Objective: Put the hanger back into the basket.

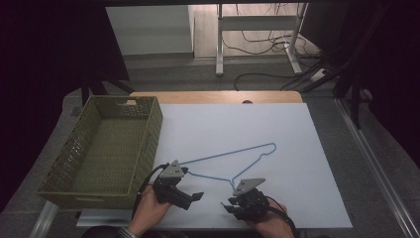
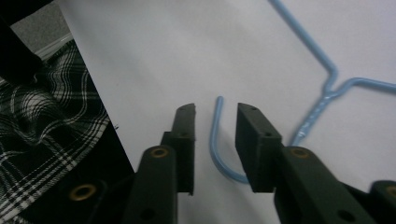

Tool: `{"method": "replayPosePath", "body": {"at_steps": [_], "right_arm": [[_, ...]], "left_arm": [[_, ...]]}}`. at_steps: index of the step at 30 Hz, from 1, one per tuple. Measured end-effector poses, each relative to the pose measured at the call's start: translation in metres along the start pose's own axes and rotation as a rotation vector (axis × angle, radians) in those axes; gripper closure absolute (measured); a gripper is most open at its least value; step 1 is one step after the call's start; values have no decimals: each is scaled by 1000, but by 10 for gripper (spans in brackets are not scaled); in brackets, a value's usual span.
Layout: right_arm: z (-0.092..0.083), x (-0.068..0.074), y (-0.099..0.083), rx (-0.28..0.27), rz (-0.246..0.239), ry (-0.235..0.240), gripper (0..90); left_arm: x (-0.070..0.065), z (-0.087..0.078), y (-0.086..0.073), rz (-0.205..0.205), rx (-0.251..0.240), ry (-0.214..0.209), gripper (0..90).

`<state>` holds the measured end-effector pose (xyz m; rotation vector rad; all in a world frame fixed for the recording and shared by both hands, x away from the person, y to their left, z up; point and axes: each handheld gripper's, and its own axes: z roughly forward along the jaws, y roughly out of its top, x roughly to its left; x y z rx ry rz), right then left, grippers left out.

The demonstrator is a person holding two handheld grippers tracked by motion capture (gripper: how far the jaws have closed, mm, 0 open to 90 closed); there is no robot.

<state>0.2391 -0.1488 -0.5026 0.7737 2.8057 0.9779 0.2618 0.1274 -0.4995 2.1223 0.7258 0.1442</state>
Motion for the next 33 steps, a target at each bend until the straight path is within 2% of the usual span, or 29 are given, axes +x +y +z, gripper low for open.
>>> {"method": "replayPosePath", "body": {"at_steps": [8, 12, 14, 17, 19, 21, 24, 26, 30, 33], "right_arm": [[15, 3, -1, 52, -36, -24, 793], [16, 1, -2, 52, -27, -31, 858], [16, 1, -2, 53, -22, -30, 861], [15, 3, -1, 57, -28, -42, 866], [14, 4, 1, 50, -30, -43, 866], [10, 4, 3, 36, -24, -40, 866], [5, 5, 6, 22, -22, -40, 866], [2, 6, 8, 12, -20, -38, 866], [-3, 6, 11, 1, -12, -32, 867], [-4, 6, 13, -1, -11, -28, 867]], "left_arm": [[1, 1, 1, 7, -10, -10, 2], [1, 2, 1, -9, 14, -15, 5], [1, 3, 1, -19, 26, -16, 11], [1, 5, 2, -6, 50, 1, 15], [1, 6, 3, -12, 55, 2, 15], [0, 8, 5, -10, 65, 20, 15], [1, 10, 9, 8, 81, 43, 15], [3, 12, 11, 1, 75, 35, 18], [8, 17, 18, 27, 94, 42, 19], [11, 24, 23, 19, 98, 44, 38]]}}
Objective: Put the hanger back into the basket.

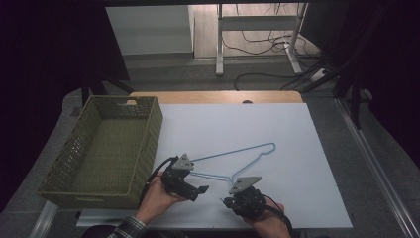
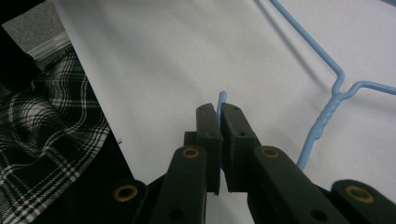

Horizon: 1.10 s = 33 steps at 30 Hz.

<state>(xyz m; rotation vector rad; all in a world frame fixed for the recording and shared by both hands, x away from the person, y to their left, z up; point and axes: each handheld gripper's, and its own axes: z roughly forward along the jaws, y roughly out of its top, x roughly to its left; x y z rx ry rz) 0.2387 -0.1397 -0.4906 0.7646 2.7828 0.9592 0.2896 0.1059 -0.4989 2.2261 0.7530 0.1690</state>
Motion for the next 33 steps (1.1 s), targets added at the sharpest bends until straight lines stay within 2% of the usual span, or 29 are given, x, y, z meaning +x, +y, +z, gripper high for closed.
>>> {"method": "replayPosePath", "body": {"at_steps": [4, 8, 12, 17, 23, 32, 33], "right_arm": [[-2, 0, 2, -5, 0, 4, 867], [-4, 0, 3, -12, 3, 9, 866], [-6, 0, 5, -19, 4, 10, 867], [-8, -1, 6, -28, 8, 13, 866], [-10, 0, 7, -37, 7, 17, 866], [-12, 1, 8, -46, 6, 19, 866], [-12, 1, 9, -48, 7, 19, 866]], "left_arm": [[5, 13, 6, 15, 29, 9, 78], [8, 26, 11, 33, 53, -6, 139], [7, 38, 16, 71, 78, -15, 193], [8, 51, 19, 102, 109, 10, 250], [11, 57, 21, 103, 111, 7, 353], [11, 60, 23, 102, 111, -38, 472], [11, 60, 23, 114, 118, -39, 475]]}}
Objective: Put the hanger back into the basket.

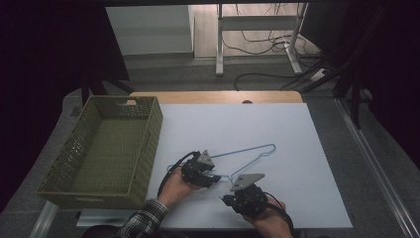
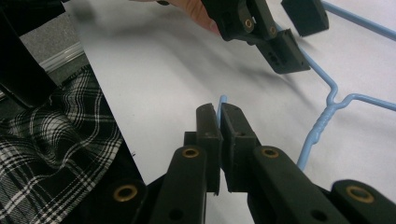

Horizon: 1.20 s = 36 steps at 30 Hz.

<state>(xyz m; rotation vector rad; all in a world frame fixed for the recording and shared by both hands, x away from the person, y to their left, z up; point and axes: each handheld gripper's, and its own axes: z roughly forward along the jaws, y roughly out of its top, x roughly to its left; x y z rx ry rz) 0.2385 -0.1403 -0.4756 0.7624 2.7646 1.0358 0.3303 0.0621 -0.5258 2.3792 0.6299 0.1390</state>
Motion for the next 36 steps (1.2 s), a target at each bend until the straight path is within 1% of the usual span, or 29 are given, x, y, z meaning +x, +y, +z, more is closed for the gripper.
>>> {"method": "replayPosePath", "body": {"at_steps": [2, 5, 6, 11, 13, 14, 17, 20, 21, 25, 28, 30, 32, 34, 35, 36], "right_arm": [[-1, 0, 0, -4, 0, 1, 865], [-1, 0, 1, -6, 1, 1, 865], [-1, 0, 1, -7, 1, 1, 865], [-2, 0, 2, -12, 1, -2, 862], [-3, 0, 2, -12, 3, -3, 861], [-3, 0, 2, -11, 3, -3, 860], [-3, 1, 2, -12, 5, -4, 859], [-4, 1, 2, -15, 4, -8, 859], [-5, 1, 2, -16, 4, -9, 858], [-7, 2, 3, -28, 12, -16, 806], [-12, 1, 5, -38, 17, -28, 794], [-18, -1, 6, -51, 19, -39, 779], [-25, -7, 7, -59, 30, -52, 759], [-32, -15, 5, -66, 43, -68, 741], [-36, -20, 4, -71, 57, -76, 726], [-39, -25, 3, -73, 68, -80, 708]], "left_arm": [[0, 1, 1, 3, 6, -2, 480], [0, 2, 1, 5, 8, -12, 535], [0, 2, 1, 0, 3, -19, 559], [1, 2, 1, 10, 1, -42, 644], [1, 2, 1, 16, 1, -46, 652], [0, 2, 1, 2, -11, -49, 656], [0, 2, 2, 11, -8, -52, 662], [1, 1, 2, 10, -10, -58, 664], [2, 1, 2, 21, 0, -58, 665], [1, 2, 1, 28, 11, -57, 668], [1, 2, 2, 28, 10, -58, 669], [1, 1, 2, 26, 8, -58, 670], [2, 0, 2, 23, 1, -58, 671], [3, -1, 2, 21, -2, -61, 672], [2, -1, 1, 7, -14, -61, 671], [2, -2, 1, 7, -15, -61, 672]]}}
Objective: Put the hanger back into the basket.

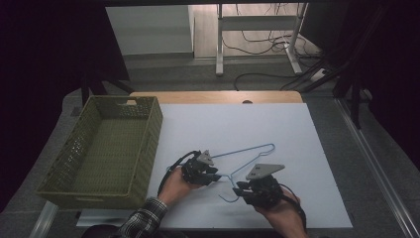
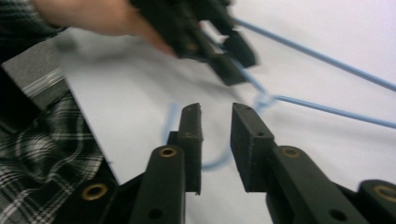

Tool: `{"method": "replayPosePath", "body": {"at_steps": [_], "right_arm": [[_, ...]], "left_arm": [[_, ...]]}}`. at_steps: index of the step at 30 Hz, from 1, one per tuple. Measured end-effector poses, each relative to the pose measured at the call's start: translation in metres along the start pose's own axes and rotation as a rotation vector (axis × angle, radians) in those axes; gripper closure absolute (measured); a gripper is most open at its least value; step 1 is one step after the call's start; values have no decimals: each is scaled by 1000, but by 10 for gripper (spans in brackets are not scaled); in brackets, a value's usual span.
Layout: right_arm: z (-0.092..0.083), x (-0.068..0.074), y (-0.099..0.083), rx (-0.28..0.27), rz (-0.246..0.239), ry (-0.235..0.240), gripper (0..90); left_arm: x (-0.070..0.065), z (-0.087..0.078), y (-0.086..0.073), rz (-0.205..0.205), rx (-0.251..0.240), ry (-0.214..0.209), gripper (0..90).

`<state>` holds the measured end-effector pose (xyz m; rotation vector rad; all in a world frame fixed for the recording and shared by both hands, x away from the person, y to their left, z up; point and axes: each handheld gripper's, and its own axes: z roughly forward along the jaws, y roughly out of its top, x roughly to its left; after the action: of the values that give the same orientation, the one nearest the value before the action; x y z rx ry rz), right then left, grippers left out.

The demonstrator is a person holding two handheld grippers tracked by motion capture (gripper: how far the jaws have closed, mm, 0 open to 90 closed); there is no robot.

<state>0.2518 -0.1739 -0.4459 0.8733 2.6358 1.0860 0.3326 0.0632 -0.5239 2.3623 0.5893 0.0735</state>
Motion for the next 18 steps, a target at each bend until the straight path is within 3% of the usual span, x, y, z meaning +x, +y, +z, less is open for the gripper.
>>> {"method": "replayPosePath", "body": {"at_steps": [5, 9, 13, 18], "right_arm": [[-6, -28, -6, 26, 40, -40, 624], [-1, -43, -9, 44, 33, -70, 570], [5, -50, -7, 47, 26, -71, 561], [19, -44, -13, 38, -8, -56, 564]], "left_arm": [[2, -3, 0, -5, -12, -3, 673], [2, -5, 0, -18, -31, -5, 675], [4, -8, 0, -20, -35, -9, 676], [6, -9, 0, -25, -44, -13, 676]]}}
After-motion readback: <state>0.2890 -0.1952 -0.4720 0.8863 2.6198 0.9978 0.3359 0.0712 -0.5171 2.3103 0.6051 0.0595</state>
